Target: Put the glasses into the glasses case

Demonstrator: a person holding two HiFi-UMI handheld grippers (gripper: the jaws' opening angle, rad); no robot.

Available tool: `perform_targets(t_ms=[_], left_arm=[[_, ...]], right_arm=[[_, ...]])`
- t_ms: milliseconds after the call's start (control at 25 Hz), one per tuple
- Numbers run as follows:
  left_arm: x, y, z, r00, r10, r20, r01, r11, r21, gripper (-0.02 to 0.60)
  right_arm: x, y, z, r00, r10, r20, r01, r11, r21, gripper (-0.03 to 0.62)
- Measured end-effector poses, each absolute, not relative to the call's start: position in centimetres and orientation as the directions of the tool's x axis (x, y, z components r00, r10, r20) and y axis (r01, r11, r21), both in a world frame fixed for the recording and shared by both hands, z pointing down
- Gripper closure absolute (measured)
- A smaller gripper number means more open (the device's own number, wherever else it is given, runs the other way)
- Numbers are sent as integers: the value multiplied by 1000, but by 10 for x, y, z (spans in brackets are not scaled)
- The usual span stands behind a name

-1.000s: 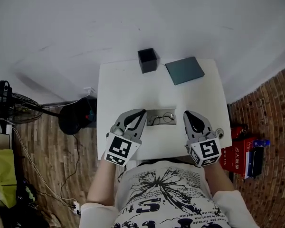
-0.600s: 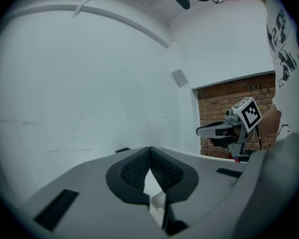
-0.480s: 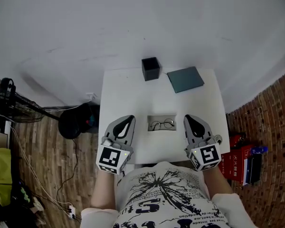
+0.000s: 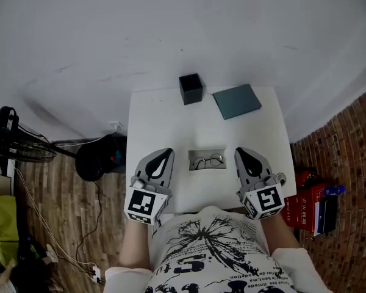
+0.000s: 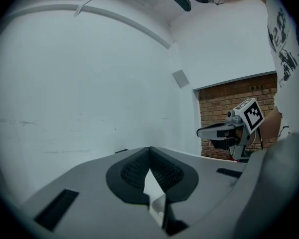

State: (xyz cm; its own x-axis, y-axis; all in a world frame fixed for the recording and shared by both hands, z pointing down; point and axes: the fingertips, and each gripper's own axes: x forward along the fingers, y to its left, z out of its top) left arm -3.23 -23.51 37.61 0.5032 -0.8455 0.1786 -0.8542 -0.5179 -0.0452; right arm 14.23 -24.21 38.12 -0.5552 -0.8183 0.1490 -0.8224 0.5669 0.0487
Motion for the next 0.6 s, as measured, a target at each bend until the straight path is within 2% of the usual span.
perform_targets(t_ms=[600], left_arm=[[-27, -247, 381, 516, -829, 216, -840, -539, -59, 568]], right_arm=[[139, -256, 385, -541, -828, 149, -834, 551, 34, 582]])
